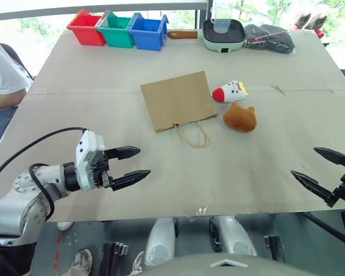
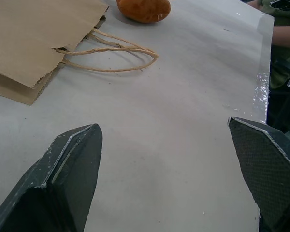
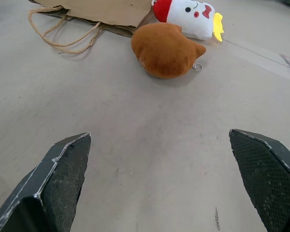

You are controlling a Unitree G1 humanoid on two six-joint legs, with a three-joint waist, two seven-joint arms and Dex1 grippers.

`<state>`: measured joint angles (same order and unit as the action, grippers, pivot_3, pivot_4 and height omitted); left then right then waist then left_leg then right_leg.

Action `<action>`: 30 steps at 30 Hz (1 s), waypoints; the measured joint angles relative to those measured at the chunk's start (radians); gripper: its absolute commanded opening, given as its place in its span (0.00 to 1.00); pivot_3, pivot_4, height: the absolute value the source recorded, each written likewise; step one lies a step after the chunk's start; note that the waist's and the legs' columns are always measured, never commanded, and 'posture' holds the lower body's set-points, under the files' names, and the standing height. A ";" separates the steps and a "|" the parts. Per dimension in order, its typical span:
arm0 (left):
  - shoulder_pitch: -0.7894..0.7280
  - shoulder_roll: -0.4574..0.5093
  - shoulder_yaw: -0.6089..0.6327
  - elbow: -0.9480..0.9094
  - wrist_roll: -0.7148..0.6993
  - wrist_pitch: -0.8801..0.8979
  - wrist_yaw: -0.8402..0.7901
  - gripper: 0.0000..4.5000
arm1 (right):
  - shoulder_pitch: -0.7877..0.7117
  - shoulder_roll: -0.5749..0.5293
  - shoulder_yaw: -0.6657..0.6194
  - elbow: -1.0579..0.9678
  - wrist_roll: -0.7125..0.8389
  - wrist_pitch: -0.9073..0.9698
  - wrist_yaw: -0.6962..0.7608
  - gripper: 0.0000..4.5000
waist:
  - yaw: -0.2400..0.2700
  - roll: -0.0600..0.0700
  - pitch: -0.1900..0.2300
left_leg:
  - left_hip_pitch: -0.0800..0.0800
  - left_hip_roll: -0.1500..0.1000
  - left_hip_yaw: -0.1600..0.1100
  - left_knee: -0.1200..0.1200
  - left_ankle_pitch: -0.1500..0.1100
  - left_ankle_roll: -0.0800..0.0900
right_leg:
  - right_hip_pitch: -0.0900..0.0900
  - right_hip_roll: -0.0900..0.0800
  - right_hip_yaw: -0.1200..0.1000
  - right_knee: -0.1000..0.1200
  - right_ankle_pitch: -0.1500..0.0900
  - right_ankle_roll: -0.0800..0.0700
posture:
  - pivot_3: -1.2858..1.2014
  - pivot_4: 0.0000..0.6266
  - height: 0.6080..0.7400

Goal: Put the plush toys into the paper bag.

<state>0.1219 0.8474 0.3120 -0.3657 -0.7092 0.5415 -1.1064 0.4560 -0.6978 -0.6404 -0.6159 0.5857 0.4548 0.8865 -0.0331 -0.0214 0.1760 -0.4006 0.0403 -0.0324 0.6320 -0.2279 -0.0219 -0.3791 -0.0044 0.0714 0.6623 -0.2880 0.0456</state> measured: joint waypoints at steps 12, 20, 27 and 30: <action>-0.504 -0.078 -0.400 0.245 0.416 -0.310 0.032 1.00 | 0.019 0.109 0.263 -0.325 -0.041 0.068 -0.262 0.99 | 0.017 0.001 -0.001 | -0.004 -0.002 0.000 0.002 0.000 0.000 | -0.002 0.002 0.002 0.001 0.003 0.000 | 0.52 0.24 1.00; -0.703 -0.201 -0.574 0.579 0.664 -0.673 0.020 0.89 | 0.042 0.142 0.413 -0.368 -0.152 0.058 -0.358 1.00 | 0.020 0.000 -0.001 | -0.007 -0.002 -0.002 0.005 0.001 0.000 | -0.002 0.003 0.000 0.001 0.003 0.000 | 0.52 0.24 1.00; -0.797 -0.326 -0.613 0.763 0.669 -0.751 -0.051 0.21 | 0.048 0.203 0.511 -0.373 -0.160 0.092 -0.441 0.40 | 0.013 0.000 -0.002 | -0.009 -0.002 -0.005 0.007 0.001 0.000 | -0.004 0.003 -0.003 0.002 0.004 0.000 | 0.52 0.24 1.00; -0.798 -0.330 -0.584 0.763 0.586 -0.648 -0.108 0.00 | 0.012 0.204 0.558 -0.373 -0.174 0.109 -0.464 0.09 | 0.012 0.000 -0.002 | -0.011 -0.001 -0.005 0.008 0.001 0.000 | -0.006 0.004 -0.003 0.005 0.004 0.000 | 0.52 0.24 1.00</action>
<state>-0.6766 0.5172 -0.2719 0.3972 -0.1233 -0.1069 -1.2148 0.4682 -0.4939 -0.0826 -0.9885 0.4119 0.5641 0.4227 -0.0212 -0.0215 0.1744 -0.4114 0.0389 -0.0377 0.6403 -0.2273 -0.0221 -0.3851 -0.0008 0.0686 0.6669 -0.2841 0.0452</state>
